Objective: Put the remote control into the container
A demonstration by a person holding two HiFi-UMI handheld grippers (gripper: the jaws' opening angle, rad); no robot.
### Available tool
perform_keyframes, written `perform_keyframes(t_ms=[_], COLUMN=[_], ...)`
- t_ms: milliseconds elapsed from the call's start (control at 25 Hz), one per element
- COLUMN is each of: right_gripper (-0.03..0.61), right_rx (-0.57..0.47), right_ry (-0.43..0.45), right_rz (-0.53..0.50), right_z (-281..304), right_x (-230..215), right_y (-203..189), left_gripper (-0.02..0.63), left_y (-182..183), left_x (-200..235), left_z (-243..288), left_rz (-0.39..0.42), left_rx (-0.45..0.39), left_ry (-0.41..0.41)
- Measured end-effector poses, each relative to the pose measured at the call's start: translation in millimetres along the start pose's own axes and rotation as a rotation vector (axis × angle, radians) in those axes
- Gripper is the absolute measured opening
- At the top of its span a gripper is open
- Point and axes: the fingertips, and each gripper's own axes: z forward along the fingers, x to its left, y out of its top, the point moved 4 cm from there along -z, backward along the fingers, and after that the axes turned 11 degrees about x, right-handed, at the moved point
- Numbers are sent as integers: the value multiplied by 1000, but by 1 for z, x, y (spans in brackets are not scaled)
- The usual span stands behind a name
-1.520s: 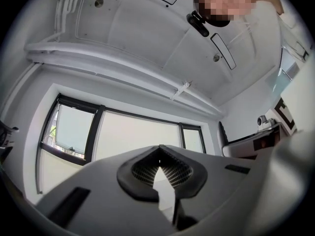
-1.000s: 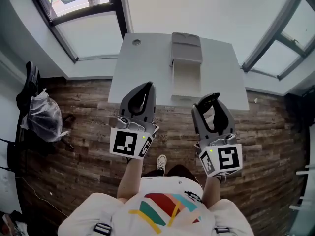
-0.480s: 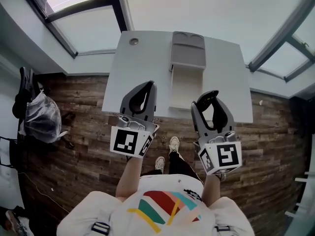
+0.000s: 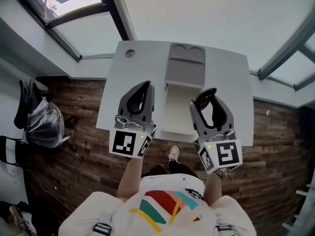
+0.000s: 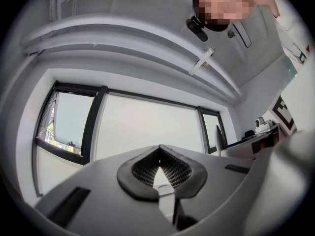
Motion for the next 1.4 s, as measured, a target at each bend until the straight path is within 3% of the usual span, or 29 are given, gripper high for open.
perform_keyframes(t_ms=[320,760,1080,1400], right_gripper=[241,241,241,241], right_rx=[80,143,346,559], right_ry=[42,8,10,-5], right_rz=[75,33,143,123], right_z=[42,78,111,138], right_x=[-17,-16,-15,-11], right_y=[-17,-20,-83,-144], left_gripper=[6,7,8,8], left_y=[-25,-27,-48,-74], left_x=[13,33,53,55], left_z=[25,47,49,51], left_rz=[-20,-6,-74,-27], left_rx=[49,36,38,54], left_ry=[30,6,1,11])
